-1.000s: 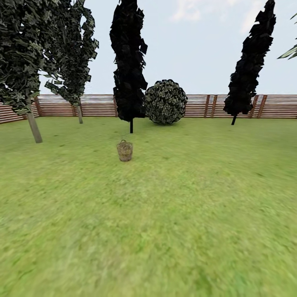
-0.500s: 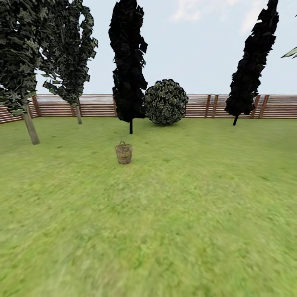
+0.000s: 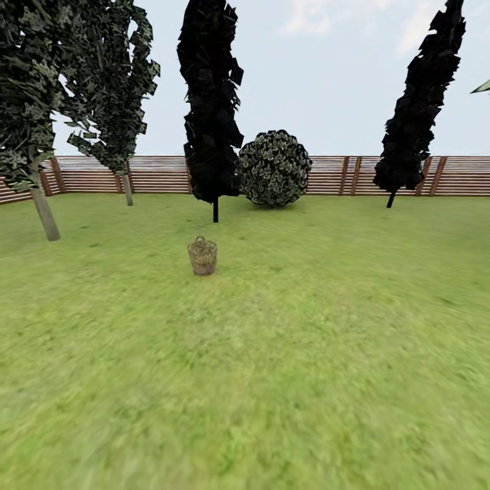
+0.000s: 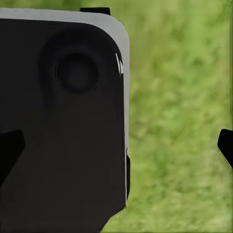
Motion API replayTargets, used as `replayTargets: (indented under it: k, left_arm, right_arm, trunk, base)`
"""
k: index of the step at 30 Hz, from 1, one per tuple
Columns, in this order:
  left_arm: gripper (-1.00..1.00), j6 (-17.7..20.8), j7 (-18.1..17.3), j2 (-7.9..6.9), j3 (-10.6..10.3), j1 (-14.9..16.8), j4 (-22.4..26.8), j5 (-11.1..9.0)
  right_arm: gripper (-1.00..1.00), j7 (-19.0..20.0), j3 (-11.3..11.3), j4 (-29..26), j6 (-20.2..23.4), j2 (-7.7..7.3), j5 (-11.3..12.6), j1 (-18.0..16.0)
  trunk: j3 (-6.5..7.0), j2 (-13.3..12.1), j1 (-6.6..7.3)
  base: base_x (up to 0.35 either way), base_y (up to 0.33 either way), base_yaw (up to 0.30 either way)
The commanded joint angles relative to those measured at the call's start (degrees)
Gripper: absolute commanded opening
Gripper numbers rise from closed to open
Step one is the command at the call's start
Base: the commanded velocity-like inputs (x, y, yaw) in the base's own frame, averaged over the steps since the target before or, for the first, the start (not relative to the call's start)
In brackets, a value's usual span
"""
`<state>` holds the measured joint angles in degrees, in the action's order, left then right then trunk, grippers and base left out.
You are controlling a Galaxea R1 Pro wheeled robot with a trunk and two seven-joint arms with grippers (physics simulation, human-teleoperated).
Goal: Take the three Easter eggs out of the wicker basket on the lawn in the garden, then place them on the lawn next to a single tree (choose any tree) so that all three eggs are next to the same tree and none are left in the basket.
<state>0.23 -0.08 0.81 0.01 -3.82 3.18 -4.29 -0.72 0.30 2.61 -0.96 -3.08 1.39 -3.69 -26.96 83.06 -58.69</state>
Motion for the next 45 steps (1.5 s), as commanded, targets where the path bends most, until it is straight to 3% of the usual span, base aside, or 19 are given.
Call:
replayTargets:
  k: [1,45]
  left_arm:
    - [1.0,0.03,-0.01,-0.02,-0.02,-0.05,0.14,-0.48]
    - [1.0,0.02,-0.01,-0.15,-0.01,-0.05,0.2,-0.43]
  right_arm:
    - [1.0,-0.07,0.05,0.15,-0.1,0.0,0.14,-0.08]
    - [1.0,-0.07,0.05,0.2,0.09,0.01,0.11,-0.08]
  trunk:
    - [-0.04,0.02,-0.03]
    - [-0.04,0.02,-0.03]
  base:
    - [0.331,0.0,0.0]
    - [0.331,0.0,0.0]
